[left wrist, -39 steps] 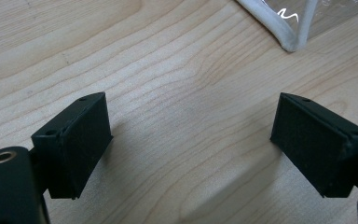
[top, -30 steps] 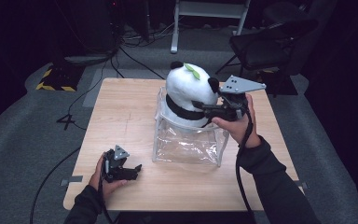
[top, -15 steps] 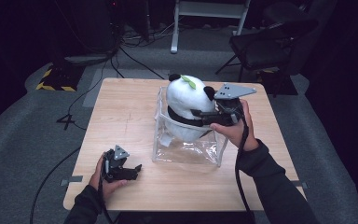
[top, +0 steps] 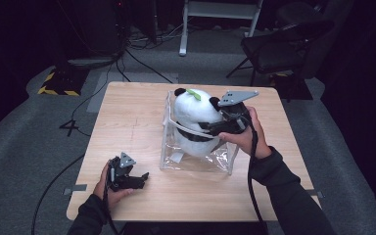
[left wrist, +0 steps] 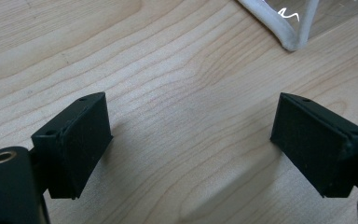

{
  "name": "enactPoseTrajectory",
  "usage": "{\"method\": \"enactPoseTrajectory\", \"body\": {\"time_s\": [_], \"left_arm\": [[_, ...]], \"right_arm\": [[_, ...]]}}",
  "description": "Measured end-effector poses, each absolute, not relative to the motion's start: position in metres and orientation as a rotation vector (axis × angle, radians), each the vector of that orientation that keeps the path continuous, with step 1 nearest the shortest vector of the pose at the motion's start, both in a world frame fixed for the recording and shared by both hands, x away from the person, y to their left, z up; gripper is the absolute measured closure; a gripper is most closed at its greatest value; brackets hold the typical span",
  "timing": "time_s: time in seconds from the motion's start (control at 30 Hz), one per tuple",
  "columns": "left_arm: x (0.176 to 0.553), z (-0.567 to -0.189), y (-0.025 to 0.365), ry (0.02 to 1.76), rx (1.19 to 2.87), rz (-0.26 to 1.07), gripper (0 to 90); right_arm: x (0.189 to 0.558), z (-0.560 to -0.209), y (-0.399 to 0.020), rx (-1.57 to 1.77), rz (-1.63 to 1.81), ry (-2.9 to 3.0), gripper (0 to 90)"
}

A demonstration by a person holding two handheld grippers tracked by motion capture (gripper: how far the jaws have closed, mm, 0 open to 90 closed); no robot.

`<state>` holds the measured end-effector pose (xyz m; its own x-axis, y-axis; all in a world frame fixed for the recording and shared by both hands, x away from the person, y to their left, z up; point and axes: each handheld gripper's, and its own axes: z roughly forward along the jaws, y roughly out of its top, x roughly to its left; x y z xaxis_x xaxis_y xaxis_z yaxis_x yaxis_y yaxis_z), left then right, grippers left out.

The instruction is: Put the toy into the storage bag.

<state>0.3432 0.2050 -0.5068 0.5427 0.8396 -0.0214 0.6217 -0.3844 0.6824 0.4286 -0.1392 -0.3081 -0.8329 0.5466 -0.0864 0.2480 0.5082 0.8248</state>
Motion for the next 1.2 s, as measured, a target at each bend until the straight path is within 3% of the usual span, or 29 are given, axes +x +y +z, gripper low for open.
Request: {"method": "enactPoseTrajectory", "body": {"time_s": [1.2], "left_arm": [[0.343, -0.507, 0.205, 1.176, 2.133, 0.435, 12.0]], "right_arm": [[0.444, -0.321, -0.127, 0.740, 1.010, 2.565, 18.8]]}}
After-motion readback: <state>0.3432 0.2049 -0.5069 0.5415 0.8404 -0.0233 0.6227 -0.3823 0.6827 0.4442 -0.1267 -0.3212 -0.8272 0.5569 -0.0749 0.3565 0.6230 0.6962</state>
